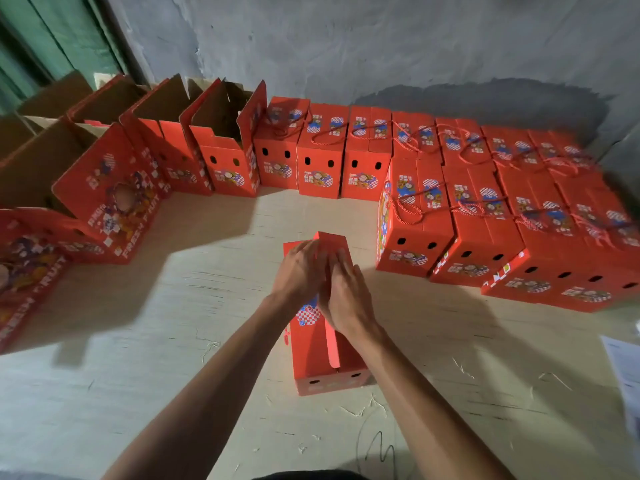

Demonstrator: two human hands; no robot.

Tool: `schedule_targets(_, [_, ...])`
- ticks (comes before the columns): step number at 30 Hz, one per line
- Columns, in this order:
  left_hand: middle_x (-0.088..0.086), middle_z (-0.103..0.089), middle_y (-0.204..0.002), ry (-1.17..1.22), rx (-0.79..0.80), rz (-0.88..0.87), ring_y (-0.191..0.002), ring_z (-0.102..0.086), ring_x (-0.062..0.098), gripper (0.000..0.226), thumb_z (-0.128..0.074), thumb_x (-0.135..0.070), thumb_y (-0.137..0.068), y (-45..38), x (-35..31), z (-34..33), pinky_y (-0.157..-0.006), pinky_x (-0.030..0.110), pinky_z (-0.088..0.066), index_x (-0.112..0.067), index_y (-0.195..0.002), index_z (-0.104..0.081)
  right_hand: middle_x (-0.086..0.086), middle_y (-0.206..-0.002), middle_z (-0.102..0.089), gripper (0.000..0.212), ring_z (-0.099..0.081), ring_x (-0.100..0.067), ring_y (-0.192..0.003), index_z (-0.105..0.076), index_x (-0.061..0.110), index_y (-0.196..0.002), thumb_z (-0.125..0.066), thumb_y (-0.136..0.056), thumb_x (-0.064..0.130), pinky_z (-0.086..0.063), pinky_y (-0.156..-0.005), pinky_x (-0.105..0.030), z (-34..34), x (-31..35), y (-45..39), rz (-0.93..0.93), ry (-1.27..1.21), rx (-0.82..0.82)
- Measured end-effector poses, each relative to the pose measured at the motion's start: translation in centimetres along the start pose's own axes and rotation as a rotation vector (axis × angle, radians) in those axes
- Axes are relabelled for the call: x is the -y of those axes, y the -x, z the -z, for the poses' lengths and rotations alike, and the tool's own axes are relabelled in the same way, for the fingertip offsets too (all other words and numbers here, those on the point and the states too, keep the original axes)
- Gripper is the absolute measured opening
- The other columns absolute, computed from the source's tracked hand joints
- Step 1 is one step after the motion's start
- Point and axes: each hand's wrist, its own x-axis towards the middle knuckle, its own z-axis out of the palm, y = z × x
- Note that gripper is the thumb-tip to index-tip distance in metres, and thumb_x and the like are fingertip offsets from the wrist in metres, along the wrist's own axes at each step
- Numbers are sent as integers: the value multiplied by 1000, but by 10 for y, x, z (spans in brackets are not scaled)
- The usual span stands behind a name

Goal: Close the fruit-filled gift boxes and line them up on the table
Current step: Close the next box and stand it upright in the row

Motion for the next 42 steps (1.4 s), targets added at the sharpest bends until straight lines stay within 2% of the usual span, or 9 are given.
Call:
schedule_targets(3, [13,-67,-130,22,-21,103,-117,-64,33,48,-47,-40,-106,-6,-5,-6,-95,47,-56,-15,-147,-49,-14,-164,-34,78,-39,-35,-147,-36,4,-155,-70,-89,30,-35,-119,-47,1,-1,-2,-16,-21,6])
schedule_targets(8, [13,-73,-115,44,-122,120,-108,-64,34,32,-53,-31,-103,-8,-3,-15,-88,44,-53,-10,-122,-67,-14,-162,-36,77,-52,-41,-130,-38,5,-155,-70,-87,25,-49,-102,-48,6,-3,-5,-17,6,23])
schedule_targets(12, [14,-72,-109,61,-156,78,-102,-64,33,24,-54,-23,-103,-5,0,-19,-85,41,-52,-4,-106,-69,-16,-164,-31,79,-49,-42,-132,-34,5,-157,-70,-90,30,-48,-105,-48,5,-4,-5,23,72,40])
schedule_targets(15, [15,-62,-139,56,-84,89,-136,-48,32,38,-51,-23,-106,-6,4,-20,-112,39,-40,-5,-137,-61,-19,-166,-24,87,-42,-41,-141,-27,2,-159,-71,-91,37,-44,-112,-46,5,-7,-4,84,124,89])
schedule_targets(18, [10,-49,-155,-6,-10,116,-149,-32,28,49,-42,-31,-109,-9,9,-21,-122,43,-27,-12,-154,-43,-11,-172,-4,102,-25,-39,-151,-13,9,-163,-71,-89,50,-40,-116,-49,9,-11,-1,61,92,161])
schedule_targets(23, [7,-44,-158,-19,-9,116,-152,-27,27,50,-33,-36,-111,-8,13,-25,-125,46,-20,-17,-157,-37,8,-171,17,113,-2,-35,-157,5,23,-163,-70,-84,54,-36,-117,-59,9,-19,18,39,43,258])
schedule_targets(29, [8,-41,-160,-31,-15,121,-155,-19,24,50,-29,-29,-111,-8,11,-31,-125,40,-7,-15,-159,-32,3,-172,11,108,-2,-34,-157,-1,20,-164,-72,-87,43,-33,-120,-57,11,-21,24,46,-8,246])
schedule_targets(35, [5,-34,-164,-58,10,138,-158,-13,20,51,-22,-31,-112,-7,8,-34,-127,40,-2,-15,-161,-25,-2,-173,-3,91,-10,-36,-156,-13,15,-164,-64,-94,41,-43,-114,-53,8,-21,39,96,28,148])
schedule_targets(42, [3,-16,-171,-190,91,77,-159,-2,21,57,-13,-40,-112,-5,16,-31,-128,42,0,-18,-164,-10,12,-171,13,100,3,-30,-159,1,28,-165,-41,-81,63,-36,-118,-54,1,-26,66,51,14,159])
